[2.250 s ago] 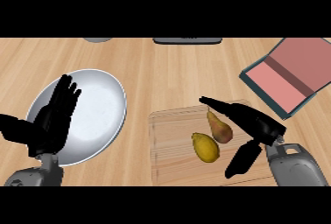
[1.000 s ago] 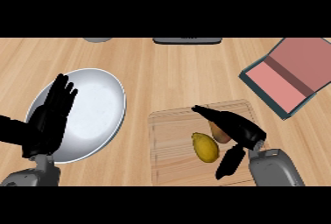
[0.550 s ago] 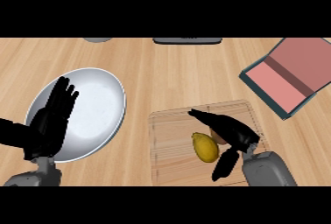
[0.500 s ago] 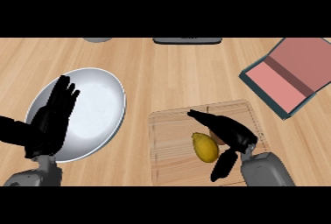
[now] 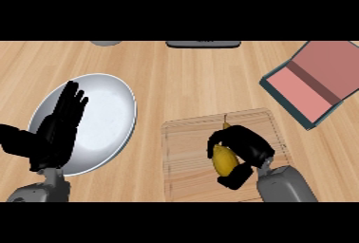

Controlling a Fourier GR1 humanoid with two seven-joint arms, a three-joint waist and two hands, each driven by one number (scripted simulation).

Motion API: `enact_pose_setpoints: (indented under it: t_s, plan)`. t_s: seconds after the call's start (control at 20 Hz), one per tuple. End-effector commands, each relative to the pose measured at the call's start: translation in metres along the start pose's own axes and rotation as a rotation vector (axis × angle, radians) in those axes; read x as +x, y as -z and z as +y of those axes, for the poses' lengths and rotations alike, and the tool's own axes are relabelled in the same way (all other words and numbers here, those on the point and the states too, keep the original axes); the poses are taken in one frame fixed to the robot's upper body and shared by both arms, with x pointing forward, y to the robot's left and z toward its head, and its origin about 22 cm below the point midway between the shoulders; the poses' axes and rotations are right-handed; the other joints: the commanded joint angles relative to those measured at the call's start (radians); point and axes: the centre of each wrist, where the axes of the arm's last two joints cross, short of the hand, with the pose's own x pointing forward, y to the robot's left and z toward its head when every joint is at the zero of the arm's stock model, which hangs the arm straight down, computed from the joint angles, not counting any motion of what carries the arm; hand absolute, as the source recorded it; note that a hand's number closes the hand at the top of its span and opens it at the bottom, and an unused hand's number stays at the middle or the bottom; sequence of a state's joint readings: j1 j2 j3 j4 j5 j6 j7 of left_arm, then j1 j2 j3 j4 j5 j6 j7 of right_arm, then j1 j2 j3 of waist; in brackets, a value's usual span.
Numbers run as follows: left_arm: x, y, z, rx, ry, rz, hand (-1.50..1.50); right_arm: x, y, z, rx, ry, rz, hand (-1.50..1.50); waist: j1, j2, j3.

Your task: Pick the lemon from the cutting board and place it in the cardboard box

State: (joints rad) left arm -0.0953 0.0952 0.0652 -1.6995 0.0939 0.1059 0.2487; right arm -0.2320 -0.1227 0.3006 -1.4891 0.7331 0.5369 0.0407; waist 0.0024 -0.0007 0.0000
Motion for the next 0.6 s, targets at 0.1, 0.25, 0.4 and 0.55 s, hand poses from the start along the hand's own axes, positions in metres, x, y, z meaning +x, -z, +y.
enact_pose_setpoints:
  t_s: [0.1,0.25,0.4,0.55]
  plan:
    - [0.012,0.016,0.017,0.005,-0.005,-0.018,0.00,0.024,0.002,0.000,-0.090,-0.097,-0.025,1.50,-0.003,0.000,0.000]
    - [0.002,-0.002,-0.007,0.011,0.008,-0.032,0.00,0.060,0.003,0.034,-0.078,-0.275,-0.020,1.50,-0.001,-0.002,0.000]
    - [-0.001,0.001,0.006,0.001,0.000,0.001,0.00,0.095,-0.004,0.062,-0.117,-0.389,-0.022,1.50,-0.005,-0.004,-0.001]
    - [0.005,0.002,0.012,0.003,0.000,-0.002,0.00,0.121,-0.017,0.068,-0.186,-0.409,-0.066,1.50,-0.005,-0.002,0.000]
